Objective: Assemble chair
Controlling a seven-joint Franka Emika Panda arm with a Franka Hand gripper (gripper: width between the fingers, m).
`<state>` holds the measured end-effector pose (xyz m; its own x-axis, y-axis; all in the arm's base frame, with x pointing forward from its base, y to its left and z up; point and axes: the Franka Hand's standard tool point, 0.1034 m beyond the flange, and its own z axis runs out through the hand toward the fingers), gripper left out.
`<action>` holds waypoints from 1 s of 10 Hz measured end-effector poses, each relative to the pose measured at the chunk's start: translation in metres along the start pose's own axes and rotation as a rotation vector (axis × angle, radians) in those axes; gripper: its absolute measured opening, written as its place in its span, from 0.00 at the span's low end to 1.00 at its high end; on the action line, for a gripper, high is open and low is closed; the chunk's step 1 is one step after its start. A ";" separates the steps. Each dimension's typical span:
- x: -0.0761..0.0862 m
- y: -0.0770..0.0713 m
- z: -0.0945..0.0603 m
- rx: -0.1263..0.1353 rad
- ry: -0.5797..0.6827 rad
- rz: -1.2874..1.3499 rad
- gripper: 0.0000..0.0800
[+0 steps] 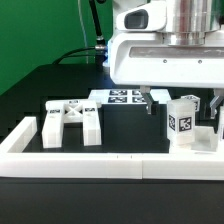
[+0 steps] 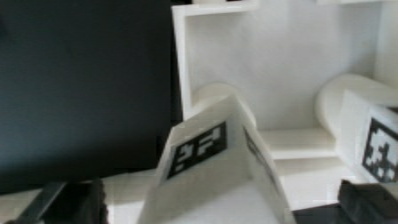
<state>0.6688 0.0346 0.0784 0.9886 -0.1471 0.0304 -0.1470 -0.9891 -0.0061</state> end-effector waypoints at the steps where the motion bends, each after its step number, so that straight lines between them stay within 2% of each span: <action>1: 0.001 0.003 0.000 0.000 0.000 -0.109 0.81; 3: 0.001 0.005 0.000 -0.009 -0.001 -0.254 0.81; 6: 0.000 0.005 0.002 -0.013 -0.003 -0.273 0.80; 8: 0.000 0.005 0.002 -0.012 -0.003 -0.240 0.37; 10: 0.000 0.006 0.002 -0.012 -0.004 -0.235 0.36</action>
Offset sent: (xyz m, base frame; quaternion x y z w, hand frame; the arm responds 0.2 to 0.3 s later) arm 0.0010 0.0040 0.0014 -0.0038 0.0068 -0.1389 0.9903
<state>0.6680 0.0291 0.0761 0.9958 0.0875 0.0260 0.0872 -0.9961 0.0128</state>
